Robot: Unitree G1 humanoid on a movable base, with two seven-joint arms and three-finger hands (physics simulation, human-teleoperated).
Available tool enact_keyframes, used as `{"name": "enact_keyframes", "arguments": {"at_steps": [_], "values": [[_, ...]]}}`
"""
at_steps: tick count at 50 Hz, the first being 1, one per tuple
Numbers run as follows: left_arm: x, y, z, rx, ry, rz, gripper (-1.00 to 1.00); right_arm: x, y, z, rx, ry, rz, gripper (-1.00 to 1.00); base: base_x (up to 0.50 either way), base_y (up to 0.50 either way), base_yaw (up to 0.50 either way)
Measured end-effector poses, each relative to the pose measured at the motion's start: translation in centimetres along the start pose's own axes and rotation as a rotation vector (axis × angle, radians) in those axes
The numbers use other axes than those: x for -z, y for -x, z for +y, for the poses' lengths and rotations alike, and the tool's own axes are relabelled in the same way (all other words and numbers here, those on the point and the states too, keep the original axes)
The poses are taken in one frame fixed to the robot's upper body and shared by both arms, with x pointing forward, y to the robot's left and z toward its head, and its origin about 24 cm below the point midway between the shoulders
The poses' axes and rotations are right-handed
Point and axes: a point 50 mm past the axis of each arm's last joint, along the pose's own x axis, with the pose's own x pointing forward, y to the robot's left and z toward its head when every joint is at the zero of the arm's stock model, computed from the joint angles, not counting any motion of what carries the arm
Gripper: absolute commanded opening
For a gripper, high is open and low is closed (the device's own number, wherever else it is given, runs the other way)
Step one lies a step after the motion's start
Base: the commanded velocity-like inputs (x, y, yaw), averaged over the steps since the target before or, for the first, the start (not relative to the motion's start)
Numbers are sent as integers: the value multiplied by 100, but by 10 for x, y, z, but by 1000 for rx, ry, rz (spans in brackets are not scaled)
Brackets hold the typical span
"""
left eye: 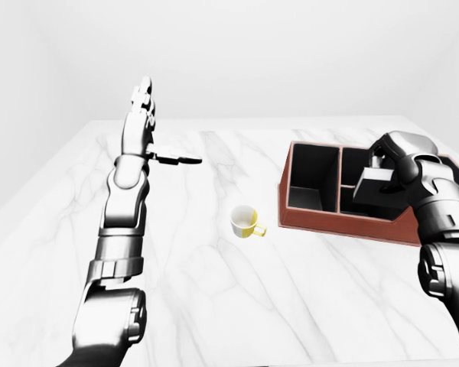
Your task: Pick up the book and place it in the caddy.
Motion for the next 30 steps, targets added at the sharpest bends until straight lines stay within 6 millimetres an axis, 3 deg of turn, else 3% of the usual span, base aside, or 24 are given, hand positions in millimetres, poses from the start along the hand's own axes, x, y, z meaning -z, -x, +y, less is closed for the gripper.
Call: {"name": "enact_keyframes", "arguments": {"at_steps": [30], "values": [[6,5,1,-5,-6,16,100,-12,0,16,33,51,-20,-100,0,0,0]]}}
